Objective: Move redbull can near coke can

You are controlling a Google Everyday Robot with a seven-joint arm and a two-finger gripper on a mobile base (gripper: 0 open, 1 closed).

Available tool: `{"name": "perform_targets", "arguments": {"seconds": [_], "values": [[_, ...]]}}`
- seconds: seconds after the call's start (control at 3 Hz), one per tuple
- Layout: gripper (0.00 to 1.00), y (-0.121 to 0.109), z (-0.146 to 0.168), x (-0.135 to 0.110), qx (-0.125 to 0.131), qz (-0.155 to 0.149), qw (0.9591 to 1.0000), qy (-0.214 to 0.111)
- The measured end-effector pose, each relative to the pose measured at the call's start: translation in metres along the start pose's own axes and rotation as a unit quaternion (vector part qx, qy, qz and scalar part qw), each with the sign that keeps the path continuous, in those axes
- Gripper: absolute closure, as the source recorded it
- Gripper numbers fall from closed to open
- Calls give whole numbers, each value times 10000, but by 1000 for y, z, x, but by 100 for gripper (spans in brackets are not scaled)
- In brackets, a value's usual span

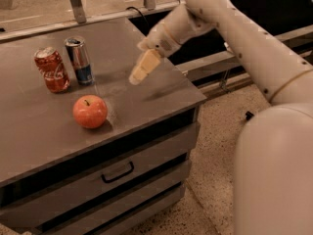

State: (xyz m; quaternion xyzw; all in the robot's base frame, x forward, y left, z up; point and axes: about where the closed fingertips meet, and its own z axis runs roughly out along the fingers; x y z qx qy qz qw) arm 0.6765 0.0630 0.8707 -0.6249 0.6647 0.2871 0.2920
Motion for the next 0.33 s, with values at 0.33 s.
{"name": "perform_targets", "arguments": {"seconds": [0.33], "values": [[0, -2, -19, 26, 135, 202, 9997, 20]]}}
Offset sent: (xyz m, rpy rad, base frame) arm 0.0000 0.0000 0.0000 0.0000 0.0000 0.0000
